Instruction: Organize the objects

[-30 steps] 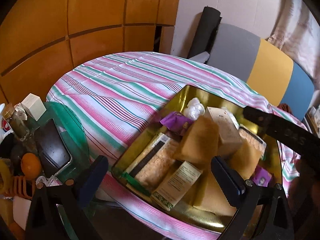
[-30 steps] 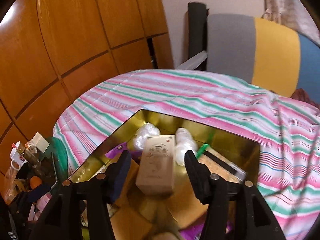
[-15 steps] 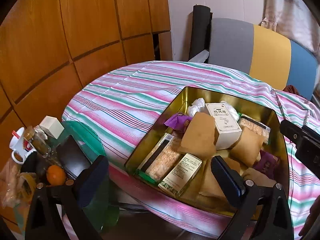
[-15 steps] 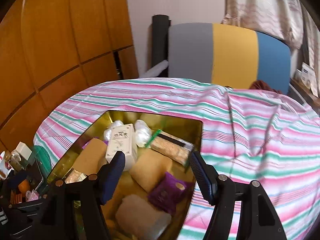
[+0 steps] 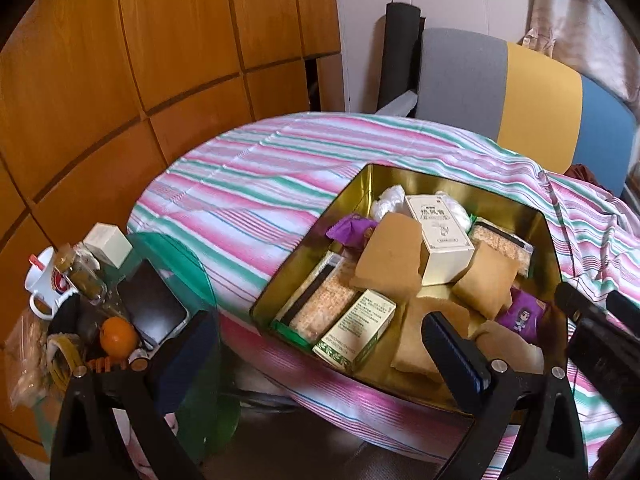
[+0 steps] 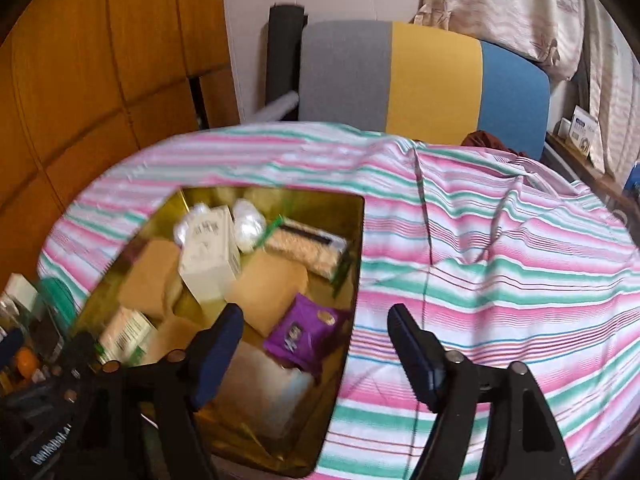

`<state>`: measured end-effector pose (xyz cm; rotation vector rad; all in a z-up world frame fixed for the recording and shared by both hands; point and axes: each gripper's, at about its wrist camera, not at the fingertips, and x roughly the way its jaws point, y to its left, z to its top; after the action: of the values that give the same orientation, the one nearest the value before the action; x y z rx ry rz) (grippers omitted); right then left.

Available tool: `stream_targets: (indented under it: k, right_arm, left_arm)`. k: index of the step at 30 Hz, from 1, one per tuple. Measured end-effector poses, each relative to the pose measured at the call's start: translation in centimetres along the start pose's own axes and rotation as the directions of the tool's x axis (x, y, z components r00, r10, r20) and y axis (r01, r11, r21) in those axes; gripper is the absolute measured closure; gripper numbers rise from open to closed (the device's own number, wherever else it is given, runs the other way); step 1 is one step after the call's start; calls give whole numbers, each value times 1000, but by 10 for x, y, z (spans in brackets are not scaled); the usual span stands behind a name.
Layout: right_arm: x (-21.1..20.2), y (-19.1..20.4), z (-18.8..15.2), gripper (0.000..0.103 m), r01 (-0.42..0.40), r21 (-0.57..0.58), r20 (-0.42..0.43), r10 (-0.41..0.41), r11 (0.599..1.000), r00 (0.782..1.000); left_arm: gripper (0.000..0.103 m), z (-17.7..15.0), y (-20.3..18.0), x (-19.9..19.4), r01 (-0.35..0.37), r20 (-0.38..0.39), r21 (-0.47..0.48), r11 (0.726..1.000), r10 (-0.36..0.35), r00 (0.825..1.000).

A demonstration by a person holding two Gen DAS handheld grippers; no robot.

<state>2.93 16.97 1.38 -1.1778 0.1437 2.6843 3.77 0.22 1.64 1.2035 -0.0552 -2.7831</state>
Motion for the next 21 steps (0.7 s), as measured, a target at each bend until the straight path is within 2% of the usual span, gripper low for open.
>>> stream_targets:
  k: [9, 12, 18, 21]
  right_arm:
    - [5, -2, -10, 27, -15, 23, -27, 16, 1000, 1000]
    - [3, 1, -12, 27, -37, 21, -34, 37, 999, 999]
    - [-6, 6, -12, 27, -29, 10, -12, 29, 1000, 999]
    - [-6, 6, -12, 27, -26, 11, -14, 26, 1000, 1000]
  left_arm:
    - [0, 2, 2, 3, -9, -32, -6, 1000, 9, 999]
    - [0, 1, 1, 4, -29, -28, 4, 1000, 29, 999]
    - [0, 1, 1, 4, -71, -19, 16, 997, 71, 997]
    - [0, 2, 2, 5, -57, -34, 19, 998, 57, 998]
